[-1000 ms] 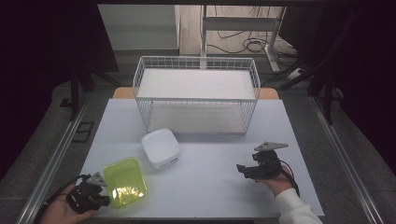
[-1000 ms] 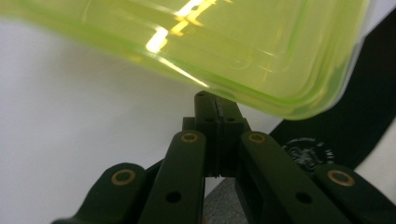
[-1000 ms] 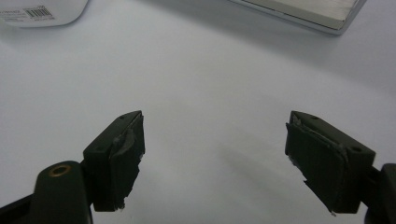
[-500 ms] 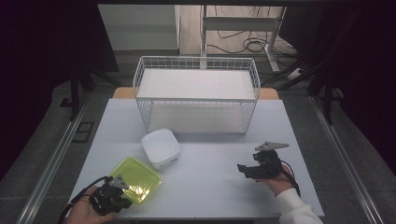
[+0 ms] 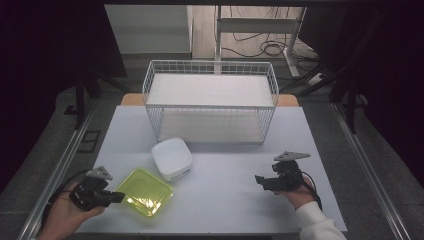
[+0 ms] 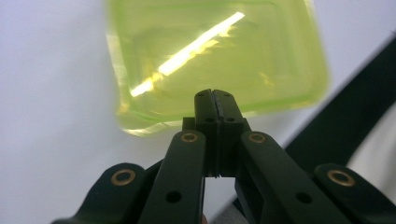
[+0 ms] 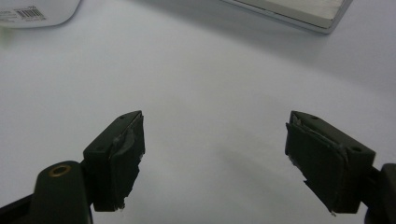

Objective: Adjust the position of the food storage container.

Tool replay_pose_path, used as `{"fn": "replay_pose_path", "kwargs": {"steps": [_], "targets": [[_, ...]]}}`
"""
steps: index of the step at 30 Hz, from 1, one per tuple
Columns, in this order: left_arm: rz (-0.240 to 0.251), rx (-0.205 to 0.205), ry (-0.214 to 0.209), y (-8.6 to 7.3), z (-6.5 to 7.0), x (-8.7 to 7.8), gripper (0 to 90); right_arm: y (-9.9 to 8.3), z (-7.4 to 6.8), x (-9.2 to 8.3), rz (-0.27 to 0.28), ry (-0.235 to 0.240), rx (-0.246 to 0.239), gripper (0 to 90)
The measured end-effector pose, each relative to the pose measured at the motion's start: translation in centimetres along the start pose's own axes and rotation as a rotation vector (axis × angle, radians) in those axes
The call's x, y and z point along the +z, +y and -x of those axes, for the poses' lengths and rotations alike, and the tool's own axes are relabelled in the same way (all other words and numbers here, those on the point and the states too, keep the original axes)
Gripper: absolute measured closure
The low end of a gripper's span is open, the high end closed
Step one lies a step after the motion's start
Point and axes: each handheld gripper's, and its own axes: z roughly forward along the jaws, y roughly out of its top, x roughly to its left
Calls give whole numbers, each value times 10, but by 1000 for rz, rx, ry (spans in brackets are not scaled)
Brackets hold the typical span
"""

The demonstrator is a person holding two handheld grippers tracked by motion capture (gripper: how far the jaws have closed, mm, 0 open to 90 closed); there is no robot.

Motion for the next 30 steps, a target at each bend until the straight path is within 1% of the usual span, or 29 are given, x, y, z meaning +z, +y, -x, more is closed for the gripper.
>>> {"fn": "replay_pose_path", "kwargs": {"steps": [1, 3, 4, 5, 6, 7, 8, 9, 11, 12, 13, 14, 15, 16, 18, 19, 21, 22, 23, 25, 26, 28, 29, 30], "targets": [[4, -13, 25, 3, -6, 1, 899, 0, 0, 0, -1, -1, -1, 198], [-10, -19, 72, 8, -19, 4, 899, 0, 0, 0, -5, -3, -4, 198], [-14, -25, 88, 11, -26, 6, 899, 0, 0, 0, -3, -3, -3, 198], [-14, -25, 88, 11, -26, 6, 900, 0, 0, 0, -3, -3, -3, 198], [-27, -43, 100, 15, -40, 12, 900, 0, 0, 0, -2, -4, -4, 198], [-27, -43, 100, 15, -40, 12, 899, 0, 0, 0, -3, -6, -4, 198], [-57, -49, 115, 17, -50, 19, 900, 0, 0, -1, -1, -9, -2, 198], [-57, -49, 115, 17, -50, 19, 900, 0, 0, -1, -1, -9, -2, 198], [-85, -55, 107, 17, -56, 26, 900, 0, 0, -1, 3, -16, 4, 198], [-101, -55, 86, 15, -60, 31, 900, 0, 1, -1, 1, -18, 6, 198], [-101, -55, 86, 15, -60, 31, 899, 0, 1, -1, 1, -18, 6, 198], [-102, -58, 60, 13, -60, 34, 900, -1, 1, -1, 0, -19, 7, 198], [-102, -58, 60, 13, -60, 34, 900, -1, 1, -1, 0, -19, 7, 198], [-103, -55, 50, 12, -57, 35, 900, -2, 2, 0, -2, -19, 8, 198], [-108, -43, 45, 12, -51, 36, 900, -1, 2, 0, -3, -26, 12, 198], [-108, -43, 45, 12, -51, 36, 900, -1, 2, 0, -3, -26, 12, 198], [-109, -39, 24, 12, -47, 36, 900, -1, 2, -1, 2, -32, 13, 198], [-108, -45, 16, 11, -43, 38, 900, 0, 1, -2, 7, -35, 15, 199], [-108, -45, 16, 11, -43, 38, 900, 0, 1, -3, 9, -36, 17, 199], [-112, -47, 7, 11, -37, 39, 900, 0, 1, -3, 12, -39, 20, 199], [-114, -46, -10, 10, -30, 41, 900, 0, 1, -4, 12, -40, 22, 199], [-115, -38, -26, 10, -22, 44, 899, 0, 0, -5, 10, -40, 23, 199], [-115, -38, -26, 10, -22, 44, 899, 0, 0, -5, 10, -40, 23, 199], [-116, -35, -33, 10, -16, 46, 899, 0, 0, -5, 13, -41, 22, 199]]}}
